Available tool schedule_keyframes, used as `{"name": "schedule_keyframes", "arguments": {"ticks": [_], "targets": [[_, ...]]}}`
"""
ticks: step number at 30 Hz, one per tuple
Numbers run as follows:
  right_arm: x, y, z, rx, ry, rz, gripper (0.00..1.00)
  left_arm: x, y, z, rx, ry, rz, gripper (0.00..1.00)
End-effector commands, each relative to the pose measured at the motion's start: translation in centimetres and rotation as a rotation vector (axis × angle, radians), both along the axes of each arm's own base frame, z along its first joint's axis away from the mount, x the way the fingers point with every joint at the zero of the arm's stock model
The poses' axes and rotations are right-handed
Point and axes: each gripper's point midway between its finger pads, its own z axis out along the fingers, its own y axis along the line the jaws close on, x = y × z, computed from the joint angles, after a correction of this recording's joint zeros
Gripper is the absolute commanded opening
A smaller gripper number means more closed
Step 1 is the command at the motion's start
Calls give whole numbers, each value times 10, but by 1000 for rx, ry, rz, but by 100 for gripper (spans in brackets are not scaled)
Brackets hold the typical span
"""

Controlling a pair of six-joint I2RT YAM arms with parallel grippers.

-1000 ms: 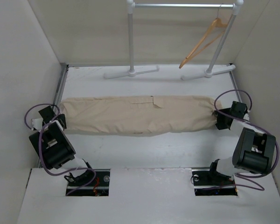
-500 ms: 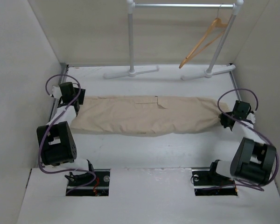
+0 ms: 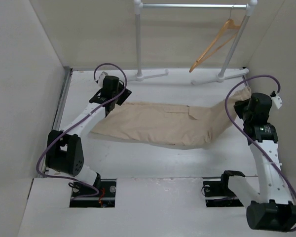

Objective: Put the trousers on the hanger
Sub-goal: Fold the trousers at the center of the board.

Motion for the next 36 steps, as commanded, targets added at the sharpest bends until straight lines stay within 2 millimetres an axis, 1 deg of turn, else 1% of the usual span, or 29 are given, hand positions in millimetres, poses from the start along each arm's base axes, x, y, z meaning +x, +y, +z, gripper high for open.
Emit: {"name": "schedule_keyframes", "arguments": {"ticks": [1,3,4,7,9,12,14,16,19,22,24,26,27,28,29,30,31,33,34,36], "targets": [[0,40,41,-72,-57,148,7,-16,26,30,141,-21,11,37],[3,69,56,-66,-83,223,7,-26,48,42,191,-34,37,37],[4,80,60,-63,-89,254,7,-32,65,47,216,-38,61,37],[13,135,78,-37,-112,383,7,-53,112,66,266,-43,136,38],[21,178,85,-13,-113,473,7,-65,144,78,283,-47,206,39],[31,246,96,24,-114,589,7,-82,184,94,283,-70,322,39],[37,296,102,39,-117,667,7,-89,203,100,280,-81,380,39],[40,346,110,62,-119,740,7,-94,216,105,278,-84,422,39],[44,425,115,82,-127,839,8,-100,234,105,277,-73,481,39],[45,500,117,111,-152,923,9,-104,254,104,275,-63,546,39],[44,548,124,142,-188,985,10,-110,270,104,280,-54,598,39],[40,590,127,183,-217,1051,16,-119,285,106,280,-52,654,39],[37,608,121,197,-216,1080,23,-122,290,107,282,-51,670,40],[30,625,112,215,-204,1116,36,-123,292,105,282,-45,678,41],[19,640,99,224,-178,1167,52,-124,292,104,280,-39,680,42],[6,653,83,224,-145,1217,65,-126,293,104,283,-38,685,42],[-8,665,65,229,-100,1280,71,-129,294,104,289,-38,694,43],[-29,676,48,242,-46,1388,77,-135,297,104,307,-35,722,43],[-35,674,47,232,-38,1416,79,-140,301,104,318,-26,746,44],[-29,657,44,143,-18,1392,80,-144,307,109,339,-27,781,44]]}}
